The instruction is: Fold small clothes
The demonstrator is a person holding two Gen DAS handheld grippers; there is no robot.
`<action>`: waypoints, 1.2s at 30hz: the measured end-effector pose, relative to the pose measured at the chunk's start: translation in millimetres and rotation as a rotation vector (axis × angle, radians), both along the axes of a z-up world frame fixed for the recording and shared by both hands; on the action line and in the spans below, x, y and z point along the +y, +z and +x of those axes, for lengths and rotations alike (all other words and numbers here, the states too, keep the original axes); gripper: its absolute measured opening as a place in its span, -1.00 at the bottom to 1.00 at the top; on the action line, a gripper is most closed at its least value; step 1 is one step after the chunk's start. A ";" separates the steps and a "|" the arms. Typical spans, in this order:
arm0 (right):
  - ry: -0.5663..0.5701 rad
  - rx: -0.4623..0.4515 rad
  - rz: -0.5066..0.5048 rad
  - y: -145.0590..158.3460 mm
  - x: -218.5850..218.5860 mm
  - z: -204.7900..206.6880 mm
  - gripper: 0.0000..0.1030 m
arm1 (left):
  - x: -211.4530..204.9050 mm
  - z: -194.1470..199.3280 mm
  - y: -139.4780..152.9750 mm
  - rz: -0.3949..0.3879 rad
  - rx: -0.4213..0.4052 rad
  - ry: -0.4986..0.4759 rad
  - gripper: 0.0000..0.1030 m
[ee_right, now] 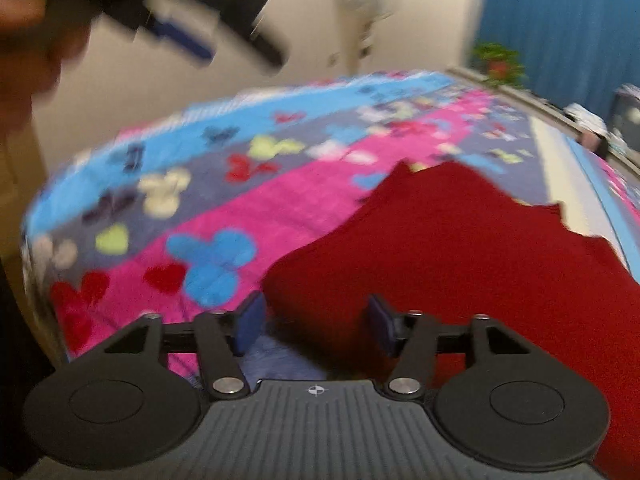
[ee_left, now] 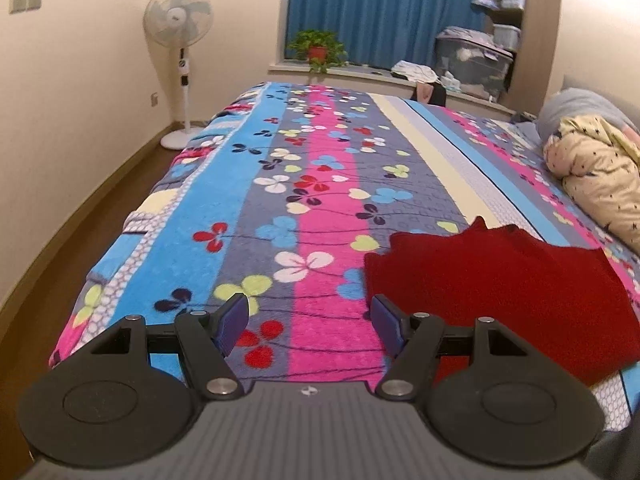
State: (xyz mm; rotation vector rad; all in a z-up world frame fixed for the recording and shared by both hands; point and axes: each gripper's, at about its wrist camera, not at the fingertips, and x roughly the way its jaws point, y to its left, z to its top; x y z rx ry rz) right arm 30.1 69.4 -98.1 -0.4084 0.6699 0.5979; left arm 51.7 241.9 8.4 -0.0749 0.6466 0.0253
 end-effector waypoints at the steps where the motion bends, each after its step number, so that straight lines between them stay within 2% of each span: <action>1: 0.003 -0.014 -0.041 -6.2 6.0 0.4 0.32 | 2.2 -0.1 0.3 -0.002 0.000 0.006 0.41; 3: -0.015 -0.034 -0.035 -8.3 8.5 2.6 0.25 | 8.9 -1.3 -0.3 -0.010 0.002 0.017 0.41; 4: -0.032 -0.032 -0.027 -8.5 8.6 5.7 0.05 | 11.5 -1.8 -0.8 -0.013 0.004 0.022 0.41; 6: -0.037 -0.022 0.002 -5.3 2.7 10.8 -0.12 | 18.3 -2.9 -1.4 -0.028 0.009 0.038 0.41; 8: -0.033 0.001 0.047 3.7 -6.8 16.0 -0.42 | 22.0 -2.3 -1.5 -0.046 0.012 0.052 0.41; 10: -0.045 -0.001 0.116 26.0 -20.0 21.0 -0.65 | 23.2 -0.1 -1.0 -0.066 0.015 0.060 0.41; 12: -0.117 -0.027 0.217 58.8 -43.5 28.4 -0.66 | 18.5 2.4 0.0 -0.069 0.015 0.053 0.41; 15: -0.332 -0.067 0.461 112.6 -126.4 37.3 -0.67 | 4.3 6.5 -0.1 -0.041 0.016 0.027 0.41; 17: -0.506 -0.129 0.604 128.1 -193.5 29.9 -0.68 | -5.3 10.4 -1.7 -0.019 0.020 0.011 0.41; 18: -0.615 -0.159 0.656 128.4 -229.8 23.0 -0.68 | -10.5 12.2 -2.4 -0.009 0.024 0.002 0.41; 20: -0.867 -0.176 0.720 109.1 -297.5 7.1 -0.68 | -18.5 15.3 -4.7 0.005 0.032 -0.010 0.41; 22: -1.075 -0.078 0.710 67.0 -350.4 -1.3 -0.68 | -29.4 18.6 -6.9 0.023 0.040 -0.028 0.41; 23: -1.145 -0.005 0.697 43.4 -369.6 -2.9 -0.68 | -34.3 21.2 -8.4 0.032 0.045 -0.035 0.41; 24: -1.217 0.110 0.704 16.3 -389.2 -3.7 -0.67 | -40.6 23.5 -10.2 0.045 0.052 -0.043 0.42; 25: -1.280 0.203 0.759 -2.6 -404.3 -6.3 -0.66 | -46.4 26.2 -12.5 0.058 0.059 -0.050 0.42; 26: -1.336 0.253 0.839 -14.1 -416.5 -11.7 -0.59 | -52.7 28.7 -15.0 0.073 0.068 -0.057 0.42; 27: -1.349 0.251 0.896 -16.9 -423.0 -15.7 -0.55 | -59.7 30.9 -17.5 0.091 0.075 -0.067 0.42; 30: -1.275 0.154 0.876 -1.0 -424.7 -15.2 -0.30 | -78.3 34.4 -23.3 0.145 0.083 -0.099 0.42; 31: -1.245 0.150 0.894 2.2 -429.2 -14.4 -0.13 | -82.7 35.6 -25.4 0.157 0.086 -0.109 0.42; 32: -1.226 0.161 0.918 2.0 -433.1 -14.0 0.08 | -87.8 36.3 -27.2 0.167 0.090 -0.118 0.42; 34: -1.214 0.214 0.949 -5.3 -441.3 -11.2 0.30 | -93.2 38.3 -30.6 0.175 0.098 -0.127 0.42; 36: -1.204 0.270 0.982 -11.5 -448.0 -5.4 0.35 | -99.8 40.5 -33.5 0.182 0.105 -0.135 0.42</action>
